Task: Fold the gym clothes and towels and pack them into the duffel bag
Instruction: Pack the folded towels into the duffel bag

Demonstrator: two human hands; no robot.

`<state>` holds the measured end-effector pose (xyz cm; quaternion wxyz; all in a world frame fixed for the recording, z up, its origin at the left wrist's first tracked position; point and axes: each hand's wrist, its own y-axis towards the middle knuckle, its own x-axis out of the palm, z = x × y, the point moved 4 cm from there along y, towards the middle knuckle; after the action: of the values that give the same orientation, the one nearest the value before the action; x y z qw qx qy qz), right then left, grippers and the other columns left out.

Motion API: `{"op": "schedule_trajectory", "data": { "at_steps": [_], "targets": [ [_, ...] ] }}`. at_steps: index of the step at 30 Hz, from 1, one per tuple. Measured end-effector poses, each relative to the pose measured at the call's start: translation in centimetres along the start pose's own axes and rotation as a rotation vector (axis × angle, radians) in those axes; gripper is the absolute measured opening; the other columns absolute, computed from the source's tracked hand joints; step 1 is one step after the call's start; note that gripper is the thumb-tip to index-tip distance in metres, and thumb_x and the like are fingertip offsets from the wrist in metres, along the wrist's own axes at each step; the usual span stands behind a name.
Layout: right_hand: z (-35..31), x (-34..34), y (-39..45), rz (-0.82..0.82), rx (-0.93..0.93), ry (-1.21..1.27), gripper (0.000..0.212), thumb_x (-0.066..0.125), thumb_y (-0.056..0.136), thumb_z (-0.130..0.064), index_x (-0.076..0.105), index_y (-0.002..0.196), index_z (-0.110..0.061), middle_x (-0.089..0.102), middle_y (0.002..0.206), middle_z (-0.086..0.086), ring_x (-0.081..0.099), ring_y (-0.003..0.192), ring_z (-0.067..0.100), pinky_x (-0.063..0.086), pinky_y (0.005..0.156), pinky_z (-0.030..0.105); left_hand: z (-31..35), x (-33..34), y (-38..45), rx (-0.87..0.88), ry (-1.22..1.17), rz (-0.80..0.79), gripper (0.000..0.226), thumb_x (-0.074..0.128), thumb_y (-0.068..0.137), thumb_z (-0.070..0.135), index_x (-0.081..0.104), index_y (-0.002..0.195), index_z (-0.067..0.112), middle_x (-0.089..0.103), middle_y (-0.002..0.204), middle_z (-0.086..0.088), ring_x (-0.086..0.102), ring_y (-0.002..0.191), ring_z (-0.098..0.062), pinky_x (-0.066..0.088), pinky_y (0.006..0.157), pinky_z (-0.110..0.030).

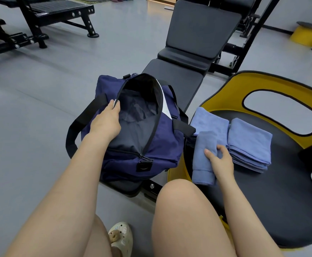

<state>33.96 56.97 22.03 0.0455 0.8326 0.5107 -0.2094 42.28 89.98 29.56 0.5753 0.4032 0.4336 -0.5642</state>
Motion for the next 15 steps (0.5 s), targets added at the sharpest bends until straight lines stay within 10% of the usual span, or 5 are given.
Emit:
{"op": "schedule_trajectory", "data": {
  "at_steps": [10, 15],
  "targets": [
    [-9.9, 1.0, 0.5, -0.056, -0.331, 0.152, 0.085, 0.072, 0.084, -0.030, 0.019, 0.150, -0.034, 0.031, 0.153, -0.005, 0.034, 0.137, 0.012, 0.035, 0.111, 0.042, -1.5, -0.9, 0.6, -0.075, -0.143, 0.098, 0.075, 0.036, 0.086, -0.009, 0.014, 0.152, 0.020, 0.009, 0.159, 0.008, 0.032, 0.137, -0.028, 0.038, 0.101, -0.039],
    [-16.5, 2.8, 0.0, -0.095, -0.461, 0.256, 0.077, 0.074, 0.081, -0.032, 0.034, 0.146, -0.023, 0.046, 0.144, -0.008, 0.044, 0.131, 0.007, 0.042, 0.107, 0.039, -2.6, -1.1, 1.2, -0.058, -0.209, 0.115, 0.079, 0.037, 0.082, -0.008, 0.017, 0.151, 0.025, 0.014, 0.158, 0.010, 0.038, 0.133, -0.028, 0.043, 0.098, -0.042]
  ]
}}
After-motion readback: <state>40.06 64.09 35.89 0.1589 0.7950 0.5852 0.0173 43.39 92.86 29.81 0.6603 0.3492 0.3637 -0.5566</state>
